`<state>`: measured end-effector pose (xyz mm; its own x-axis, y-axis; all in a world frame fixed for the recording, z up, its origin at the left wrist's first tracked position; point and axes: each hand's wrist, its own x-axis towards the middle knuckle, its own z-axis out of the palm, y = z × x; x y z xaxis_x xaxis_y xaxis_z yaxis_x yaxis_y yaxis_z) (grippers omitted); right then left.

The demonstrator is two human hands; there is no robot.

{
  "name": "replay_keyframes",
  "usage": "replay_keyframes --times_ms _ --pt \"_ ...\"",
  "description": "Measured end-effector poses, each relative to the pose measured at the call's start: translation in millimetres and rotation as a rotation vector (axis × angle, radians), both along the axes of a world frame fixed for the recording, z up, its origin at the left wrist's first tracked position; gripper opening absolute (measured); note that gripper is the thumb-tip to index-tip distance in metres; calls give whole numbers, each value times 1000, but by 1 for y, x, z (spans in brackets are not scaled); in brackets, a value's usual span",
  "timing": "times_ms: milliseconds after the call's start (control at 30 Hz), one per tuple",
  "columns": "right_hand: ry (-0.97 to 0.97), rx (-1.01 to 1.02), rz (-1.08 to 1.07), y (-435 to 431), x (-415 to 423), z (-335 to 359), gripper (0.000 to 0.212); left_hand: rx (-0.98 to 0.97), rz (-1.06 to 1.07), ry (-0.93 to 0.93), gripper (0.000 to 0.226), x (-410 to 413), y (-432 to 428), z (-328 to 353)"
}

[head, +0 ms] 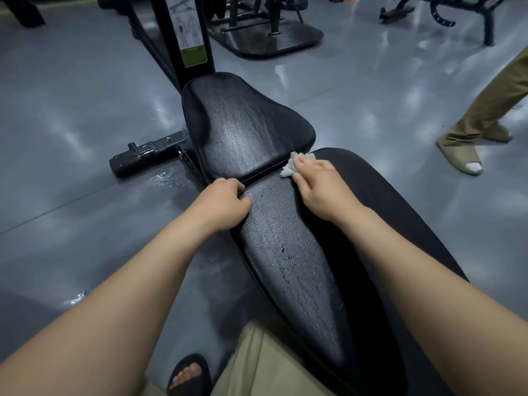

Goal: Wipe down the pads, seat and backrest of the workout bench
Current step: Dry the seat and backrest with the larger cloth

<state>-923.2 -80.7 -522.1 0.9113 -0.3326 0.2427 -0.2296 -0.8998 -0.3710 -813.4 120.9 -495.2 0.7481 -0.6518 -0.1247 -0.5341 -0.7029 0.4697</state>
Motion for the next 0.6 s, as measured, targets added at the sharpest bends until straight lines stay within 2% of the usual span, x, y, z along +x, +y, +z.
replay_keyframes --times_ms 133,233,333,467,600 --pt "-58 12 228 34 -6 -6 44 -31 -37 43 32 2 2 3" --pt "-59 56 350 45 -14 -8 35 -49 -41 84 37 3 4 5" --pt "-101 29 306 26 -6 0 29 -61 -26 103 38 4 6 6" --pt "-160 -26 146 25 17 0 38 -86 21 120 31 5 10 6" --pt "-194 44 371 65 0 -3 29 -106 53 104 28 8 14 3"
